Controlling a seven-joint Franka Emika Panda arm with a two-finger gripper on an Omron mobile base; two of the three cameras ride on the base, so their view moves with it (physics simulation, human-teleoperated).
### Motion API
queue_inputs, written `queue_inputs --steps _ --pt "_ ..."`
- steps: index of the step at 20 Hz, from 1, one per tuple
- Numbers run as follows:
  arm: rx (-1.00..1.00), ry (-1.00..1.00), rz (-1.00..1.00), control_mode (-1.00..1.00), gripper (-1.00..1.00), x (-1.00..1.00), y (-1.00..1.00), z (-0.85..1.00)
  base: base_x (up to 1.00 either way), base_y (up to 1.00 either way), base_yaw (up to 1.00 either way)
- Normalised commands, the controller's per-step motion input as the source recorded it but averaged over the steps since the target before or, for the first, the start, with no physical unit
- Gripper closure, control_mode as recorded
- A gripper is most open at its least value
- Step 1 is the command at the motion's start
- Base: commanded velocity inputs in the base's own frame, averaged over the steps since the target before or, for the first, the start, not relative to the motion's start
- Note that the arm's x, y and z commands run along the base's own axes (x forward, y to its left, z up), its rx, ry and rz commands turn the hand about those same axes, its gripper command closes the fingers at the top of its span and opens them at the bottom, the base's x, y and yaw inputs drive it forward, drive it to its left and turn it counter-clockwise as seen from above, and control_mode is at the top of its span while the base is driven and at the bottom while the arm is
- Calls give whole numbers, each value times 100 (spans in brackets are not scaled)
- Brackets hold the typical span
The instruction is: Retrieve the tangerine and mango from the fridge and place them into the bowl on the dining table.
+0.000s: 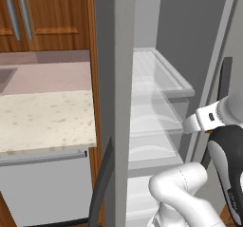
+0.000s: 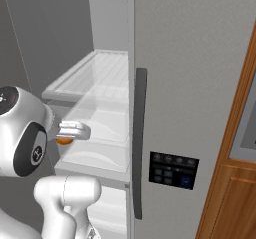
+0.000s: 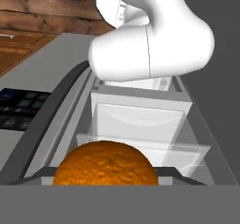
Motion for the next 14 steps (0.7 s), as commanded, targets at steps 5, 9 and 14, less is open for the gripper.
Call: queue_inputs --steps 5,9,14 --pt "0 0 0 100 100 0 0 0 0 0 -3" --pt "0 0 0 100 100 0 0 0 -3 -1 2" --pt "0 0 0 100 100 0 0 0 -21 -10 9"
